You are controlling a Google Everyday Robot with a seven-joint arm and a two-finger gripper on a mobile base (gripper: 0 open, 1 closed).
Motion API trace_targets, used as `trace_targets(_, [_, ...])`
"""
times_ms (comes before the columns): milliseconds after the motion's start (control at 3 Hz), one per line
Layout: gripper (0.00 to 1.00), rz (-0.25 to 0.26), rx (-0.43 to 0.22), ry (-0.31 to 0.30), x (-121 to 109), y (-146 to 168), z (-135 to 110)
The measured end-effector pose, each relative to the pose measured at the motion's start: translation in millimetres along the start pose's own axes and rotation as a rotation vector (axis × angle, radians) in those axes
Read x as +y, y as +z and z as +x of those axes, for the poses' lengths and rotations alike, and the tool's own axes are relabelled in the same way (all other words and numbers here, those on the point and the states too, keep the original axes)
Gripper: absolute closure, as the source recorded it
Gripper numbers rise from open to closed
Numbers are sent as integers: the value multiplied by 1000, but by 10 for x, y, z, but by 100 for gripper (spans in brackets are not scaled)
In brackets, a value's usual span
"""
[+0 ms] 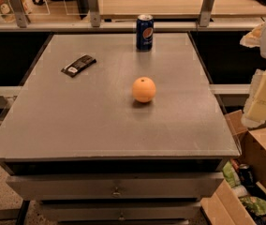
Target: Pick orange
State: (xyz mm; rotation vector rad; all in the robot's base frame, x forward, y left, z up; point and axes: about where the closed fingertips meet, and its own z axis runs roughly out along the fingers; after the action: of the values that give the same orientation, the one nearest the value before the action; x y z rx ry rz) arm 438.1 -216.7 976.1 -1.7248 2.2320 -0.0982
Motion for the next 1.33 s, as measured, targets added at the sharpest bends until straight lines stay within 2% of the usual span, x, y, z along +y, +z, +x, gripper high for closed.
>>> trace_targets(333, [0, 0, 0, 0, 0, 0, 0])
trace_targets(667, [0, 10, -44, -19, -1, -1, -62])
trace_targets(1000, [0, 6, -142, -60, -69, 134, -295])
trace_targets(1333, [0, -18, -227, -109, -187, 411, -575])
